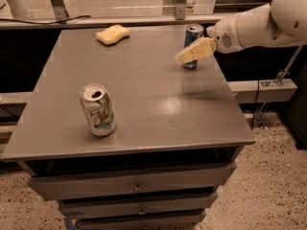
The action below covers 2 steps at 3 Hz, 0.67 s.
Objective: Knock redbull can over
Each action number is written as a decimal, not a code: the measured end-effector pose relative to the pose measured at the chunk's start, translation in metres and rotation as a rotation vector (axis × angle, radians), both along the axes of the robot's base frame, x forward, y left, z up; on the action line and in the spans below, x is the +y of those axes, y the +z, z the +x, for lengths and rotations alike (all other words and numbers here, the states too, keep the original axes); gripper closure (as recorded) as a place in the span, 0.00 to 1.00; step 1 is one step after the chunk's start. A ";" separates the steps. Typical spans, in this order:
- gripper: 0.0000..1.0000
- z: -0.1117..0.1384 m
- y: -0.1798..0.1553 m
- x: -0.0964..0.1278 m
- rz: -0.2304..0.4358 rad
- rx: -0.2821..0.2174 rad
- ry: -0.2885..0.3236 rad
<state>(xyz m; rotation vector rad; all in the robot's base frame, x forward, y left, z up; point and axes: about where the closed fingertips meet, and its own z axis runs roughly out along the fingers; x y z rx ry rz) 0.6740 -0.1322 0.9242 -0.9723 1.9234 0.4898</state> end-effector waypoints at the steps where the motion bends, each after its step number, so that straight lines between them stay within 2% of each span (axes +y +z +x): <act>1: 0.00 0.020 0.001 0.023 0.108 -0.067 0.005; 2: 0.00 0.040 -0.003 0.027 0.138 -0.139 0.004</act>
Offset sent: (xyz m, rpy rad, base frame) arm 0.0639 0.0233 -0.0040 0.1667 -0.2350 -0.0062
